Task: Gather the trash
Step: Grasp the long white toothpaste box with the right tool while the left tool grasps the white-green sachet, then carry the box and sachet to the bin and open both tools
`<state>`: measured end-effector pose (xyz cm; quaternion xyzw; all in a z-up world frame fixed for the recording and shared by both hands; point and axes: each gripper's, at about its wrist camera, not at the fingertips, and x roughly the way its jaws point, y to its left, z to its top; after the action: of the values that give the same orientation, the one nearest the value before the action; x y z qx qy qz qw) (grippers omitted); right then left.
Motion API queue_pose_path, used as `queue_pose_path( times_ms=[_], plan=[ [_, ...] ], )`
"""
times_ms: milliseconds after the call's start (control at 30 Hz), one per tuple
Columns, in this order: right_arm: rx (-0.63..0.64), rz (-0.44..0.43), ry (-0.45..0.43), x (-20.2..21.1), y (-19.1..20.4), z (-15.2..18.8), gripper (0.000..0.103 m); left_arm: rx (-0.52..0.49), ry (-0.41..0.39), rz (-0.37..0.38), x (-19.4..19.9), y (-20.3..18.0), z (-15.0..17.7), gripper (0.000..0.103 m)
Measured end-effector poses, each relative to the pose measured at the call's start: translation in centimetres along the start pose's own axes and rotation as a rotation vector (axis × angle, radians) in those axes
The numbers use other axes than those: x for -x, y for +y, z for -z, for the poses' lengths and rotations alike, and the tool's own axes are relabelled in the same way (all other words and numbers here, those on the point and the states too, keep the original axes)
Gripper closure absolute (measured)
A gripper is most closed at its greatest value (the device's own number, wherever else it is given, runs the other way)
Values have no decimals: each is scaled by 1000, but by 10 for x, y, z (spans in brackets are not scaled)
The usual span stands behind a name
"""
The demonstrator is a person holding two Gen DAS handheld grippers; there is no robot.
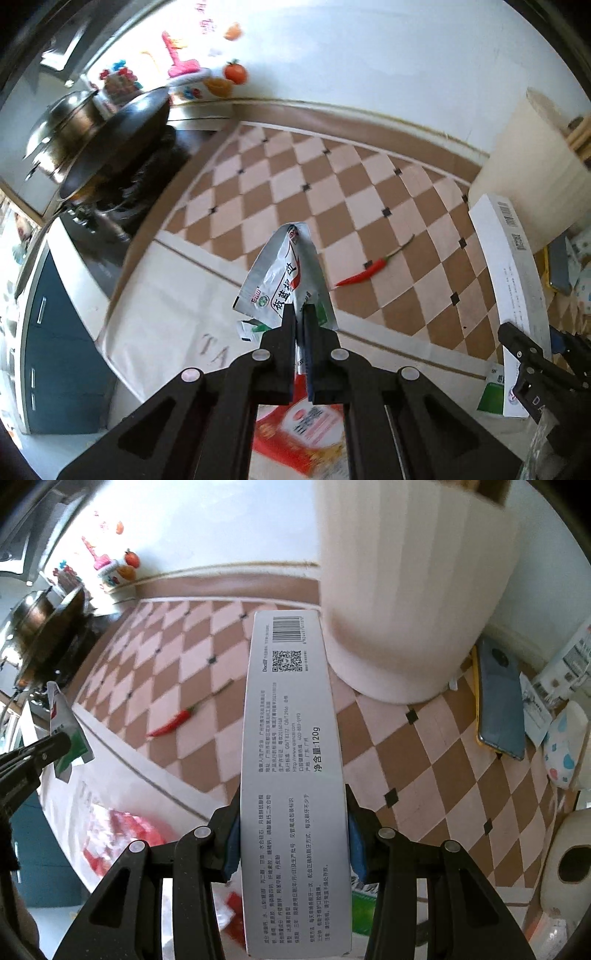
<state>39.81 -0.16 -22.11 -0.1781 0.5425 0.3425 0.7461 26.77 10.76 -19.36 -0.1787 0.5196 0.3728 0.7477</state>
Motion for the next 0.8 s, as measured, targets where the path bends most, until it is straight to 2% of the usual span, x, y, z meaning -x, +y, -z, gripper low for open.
queue_pose_path(
  times_ms=[33, 67, 367, 600, 800],
  plan=[
    [8, -2, -9, 18, -21, 11, 55, 9, -7, 1, 5, 5, 3, 102],
    [15, -3, -18, 24, -15, 14, 55, 20, -14, 4, 3, 21, 3, 102],
    [95, -11, -90, 68, 67, 38, 55, 117, -80, 32, 48, 120, 56, 102],
    [154, -37, -124, 98, 153, 80, 55, 232, -96, 27, 76, 233, 128, 102],
    [262, -106, -84, 85, 262, 141, 55, 377, -18, -35, 66, 344, 209, 102]
  ],
)
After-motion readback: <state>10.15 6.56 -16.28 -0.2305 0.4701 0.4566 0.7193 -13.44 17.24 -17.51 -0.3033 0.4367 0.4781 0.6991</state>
